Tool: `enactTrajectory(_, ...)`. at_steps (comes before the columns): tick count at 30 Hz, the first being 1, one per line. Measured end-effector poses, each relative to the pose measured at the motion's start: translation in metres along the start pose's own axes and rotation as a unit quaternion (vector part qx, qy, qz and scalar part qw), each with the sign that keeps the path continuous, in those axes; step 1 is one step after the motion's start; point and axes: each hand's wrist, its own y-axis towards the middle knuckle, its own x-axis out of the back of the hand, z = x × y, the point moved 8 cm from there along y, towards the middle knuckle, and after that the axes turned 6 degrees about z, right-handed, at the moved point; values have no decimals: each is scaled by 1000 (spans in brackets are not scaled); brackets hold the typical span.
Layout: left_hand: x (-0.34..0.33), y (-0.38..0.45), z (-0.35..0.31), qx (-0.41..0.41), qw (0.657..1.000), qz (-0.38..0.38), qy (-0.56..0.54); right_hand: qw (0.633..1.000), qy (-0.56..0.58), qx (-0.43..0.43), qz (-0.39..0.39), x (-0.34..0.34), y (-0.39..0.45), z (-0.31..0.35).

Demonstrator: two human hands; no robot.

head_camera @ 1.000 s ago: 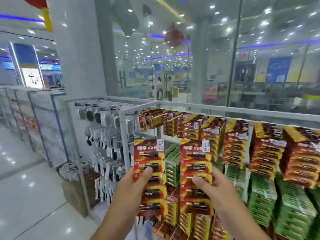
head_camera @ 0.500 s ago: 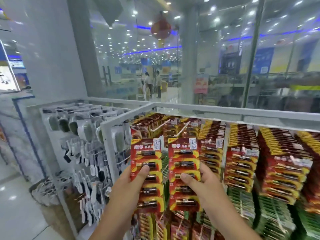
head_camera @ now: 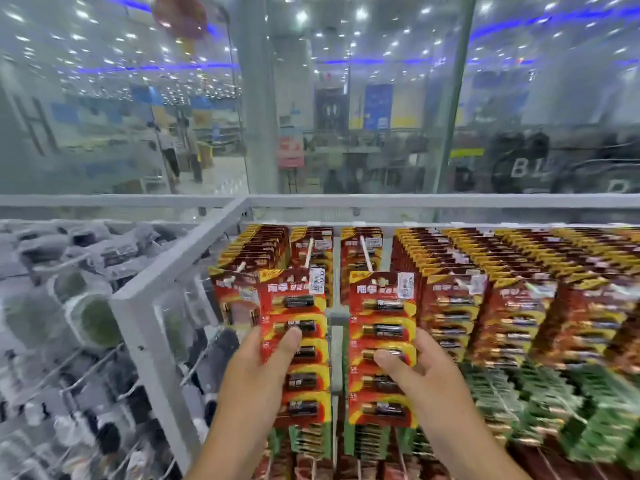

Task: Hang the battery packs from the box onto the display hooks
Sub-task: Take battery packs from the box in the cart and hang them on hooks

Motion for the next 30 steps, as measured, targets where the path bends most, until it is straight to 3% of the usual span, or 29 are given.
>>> enactTrajectory(10,-13,23,17,32,998,43,-14,999,24,-38,-21,-4,7,-15)
enactTrajectory(18,-40,62,21,-14,998,37,48,996,-14,2,-85,-9,56,-21)
enactTrajectory(30,-60,133,27,-13,996,-77,-41,976,67,57,-199,-7,140,-26)
